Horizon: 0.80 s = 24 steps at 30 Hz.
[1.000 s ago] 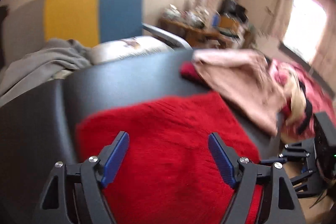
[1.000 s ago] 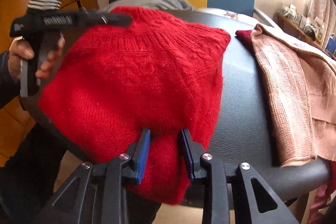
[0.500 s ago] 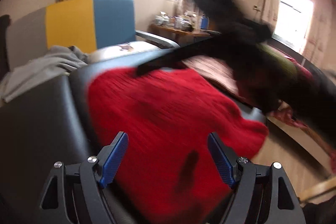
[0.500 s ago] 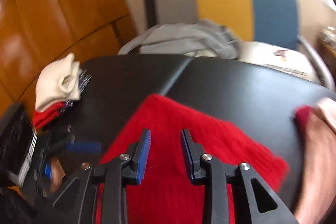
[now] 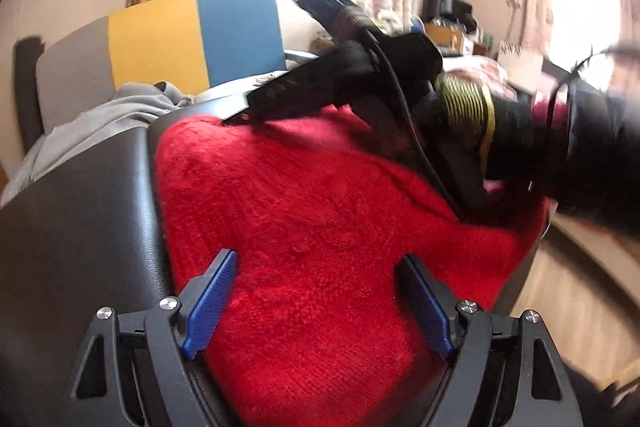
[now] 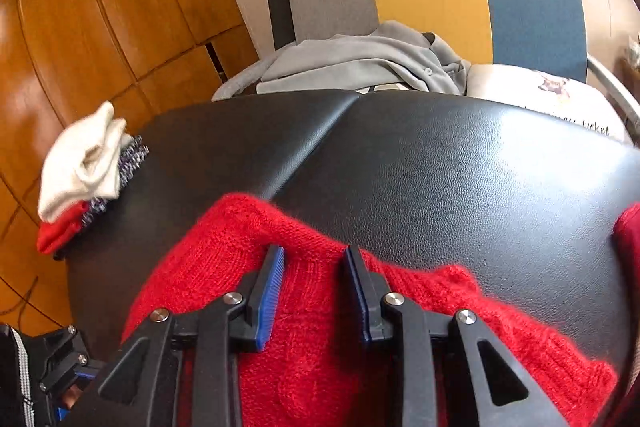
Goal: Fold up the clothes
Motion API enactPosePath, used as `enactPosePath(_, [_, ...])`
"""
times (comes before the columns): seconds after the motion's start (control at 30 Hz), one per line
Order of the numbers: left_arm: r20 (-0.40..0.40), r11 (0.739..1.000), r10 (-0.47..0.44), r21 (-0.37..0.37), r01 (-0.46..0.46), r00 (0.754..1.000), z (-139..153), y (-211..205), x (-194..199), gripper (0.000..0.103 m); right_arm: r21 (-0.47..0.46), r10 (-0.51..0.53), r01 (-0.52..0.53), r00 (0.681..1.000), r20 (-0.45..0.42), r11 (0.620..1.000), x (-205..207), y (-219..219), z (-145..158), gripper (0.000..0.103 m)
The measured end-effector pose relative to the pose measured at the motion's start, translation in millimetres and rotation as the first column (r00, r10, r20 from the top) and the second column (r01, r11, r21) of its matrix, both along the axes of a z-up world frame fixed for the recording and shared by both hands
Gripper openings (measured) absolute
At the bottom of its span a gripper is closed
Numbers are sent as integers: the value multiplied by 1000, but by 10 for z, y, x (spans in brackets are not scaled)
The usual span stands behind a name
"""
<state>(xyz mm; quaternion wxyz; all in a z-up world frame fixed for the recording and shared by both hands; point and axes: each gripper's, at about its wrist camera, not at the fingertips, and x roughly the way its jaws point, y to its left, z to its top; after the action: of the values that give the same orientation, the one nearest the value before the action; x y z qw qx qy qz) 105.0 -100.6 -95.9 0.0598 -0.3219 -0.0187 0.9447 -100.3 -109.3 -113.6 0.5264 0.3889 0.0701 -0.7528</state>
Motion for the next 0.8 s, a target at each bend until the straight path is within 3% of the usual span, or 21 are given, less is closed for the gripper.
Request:
enactPosePath(0.13, [-29, 991, 64, 121, -60, 998, 266, -341, 48, 88, -29, -32, 33, 999, 42, 999, 14, 160, 226, 32])
enactPosePath(0.23, [-18, 971, 92, 224, -85, 996, 369, -616, 8, 97, -130, -68, 85, 990, 126, 988, 48, 568, 462, 34])
enactPosePath(0.37, [42, 942, 64, 327, -74, 997, 333, -814, -216, 102, -181, -127, 170, 965, 227, 969, 105, 1177, 577, 54])
enactPosePath(0.5, [124, 914, 30, 399, -77, 992, 208, -920, -579, 102, -138, -226, 295, 900, 372, 946, 120, 1856, 288, 86])
enactPosePath(0.63, [189, 865, 21, 490, -113, 982, 47, -963, -814, 102, -45, -254, 307, 852, 459, 950, 145, 2073, -114, 89])
enactPosePath(0.7, [211, 843, 15, 523, -126, 977, -29, -959, -882, 102, -48, -246, 300, 854, 458, 953, 136, 2043, -214, 90])
enactPosePath(0.8, [223, 842, 2, 526, -122, 975, -118, -912, -975, 103, -100, -209, 282, 868, 450, 954, 40, 1905, -231, 96])
